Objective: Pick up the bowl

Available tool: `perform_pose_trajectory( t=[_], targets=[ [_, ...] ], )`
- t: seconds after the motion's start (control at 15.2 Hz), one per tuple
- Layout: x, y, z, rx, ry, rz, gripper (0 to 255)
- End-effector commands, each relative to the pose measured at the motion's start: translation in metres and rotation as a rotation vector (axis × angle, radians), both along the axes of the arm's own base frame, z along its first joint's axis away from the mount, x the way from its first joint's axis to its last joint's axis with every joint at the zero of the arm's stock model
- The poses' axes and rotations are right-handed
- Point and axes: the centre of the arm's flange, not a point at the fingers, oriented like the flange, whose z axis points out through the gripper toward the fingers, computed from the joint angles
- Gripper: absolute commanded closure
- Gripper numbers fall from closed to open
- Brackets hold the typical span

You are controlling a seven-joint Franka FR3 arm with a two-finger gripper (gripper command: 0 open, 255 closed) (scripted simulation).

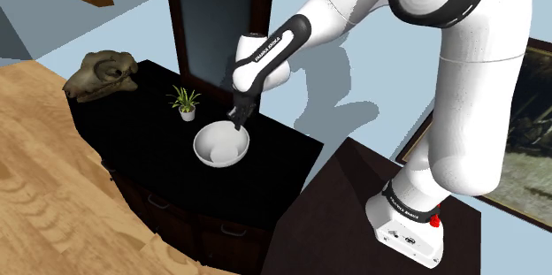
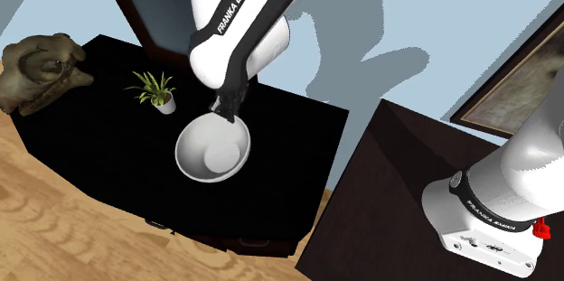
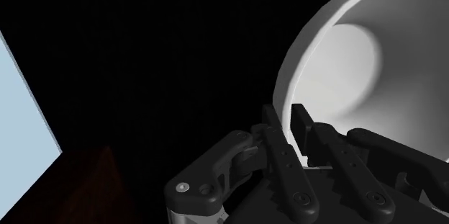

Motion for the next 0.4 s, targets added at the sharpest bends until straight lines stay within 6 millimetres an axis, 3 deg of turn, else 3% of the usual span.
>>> perform_pose_trajectory(
  t=[0.0, 0.33],
  targets=[
    [0.0, 0.0, 0.011, 0.0, 0.0, 0.0, 255],
    [0.0, 0.0, 0.028, 0.0, 0.0, 0.0, 255]
  ],
)
